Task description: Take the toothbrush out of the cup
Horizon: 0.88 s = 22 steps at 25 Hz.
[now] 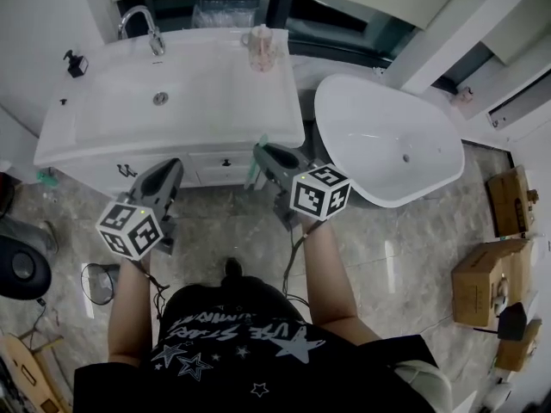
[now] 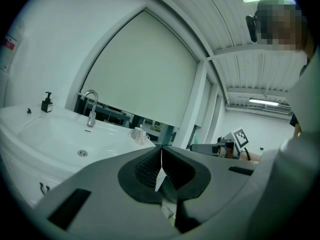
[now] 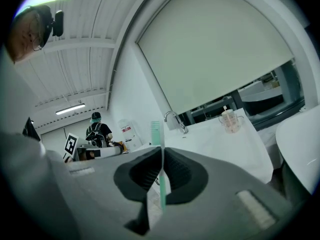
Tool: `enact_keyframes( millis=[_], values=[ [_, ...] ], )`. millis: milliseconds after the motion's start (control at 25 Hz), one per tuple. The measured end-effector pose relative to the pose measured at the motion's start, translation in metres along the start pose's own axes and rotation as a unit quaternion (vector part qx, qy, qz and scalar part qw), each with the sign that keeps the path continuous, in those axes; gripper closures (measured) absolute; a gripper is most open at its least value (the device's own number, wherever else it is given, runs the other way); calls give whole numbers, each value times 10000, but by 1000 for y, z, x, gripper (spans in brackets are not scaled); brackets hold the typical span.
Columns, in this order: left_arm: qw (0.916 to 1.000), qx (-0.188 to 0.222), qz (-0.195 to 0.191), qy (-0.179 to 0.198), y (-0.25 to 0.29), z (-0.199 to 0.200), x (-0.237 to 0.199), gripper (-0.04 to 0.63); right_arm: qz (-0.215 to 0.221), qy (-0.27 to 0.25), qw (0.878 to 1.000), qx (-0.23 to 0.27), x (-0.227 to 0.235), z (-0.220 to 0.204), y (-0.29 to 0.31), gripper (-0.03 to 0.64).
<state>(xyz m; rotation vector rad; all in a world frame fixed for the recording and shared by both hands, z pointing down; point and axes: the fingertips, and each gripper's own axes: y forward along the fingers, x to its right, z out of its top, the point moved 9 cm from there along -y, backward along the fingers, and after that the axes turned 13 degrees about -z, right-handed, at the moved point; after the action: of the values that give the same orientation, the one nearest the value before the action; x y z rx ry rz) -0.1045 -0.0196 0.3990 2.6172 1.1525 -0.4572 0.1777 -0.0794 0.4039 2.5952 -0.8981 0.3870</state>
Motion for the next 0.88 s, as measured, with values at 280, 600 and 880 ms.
enact_keyframes(
  millis=[280, 600, 880],
  values=[
    [9999, 53, -66, -122, -40, -17, 8, 586, -149, -14, 9999, 23, -33, -13, -14, 604],
    [9997, 155, -184, -96, -110, -23, 19, 586, -245, -178, 9995, 76, -106, -35, -37, 604],
    [9994, 143, -316, -37, -166, -30, 34, 586, -336, -198, 9991, 175, -161, -55, -58, 604]
  ],
)
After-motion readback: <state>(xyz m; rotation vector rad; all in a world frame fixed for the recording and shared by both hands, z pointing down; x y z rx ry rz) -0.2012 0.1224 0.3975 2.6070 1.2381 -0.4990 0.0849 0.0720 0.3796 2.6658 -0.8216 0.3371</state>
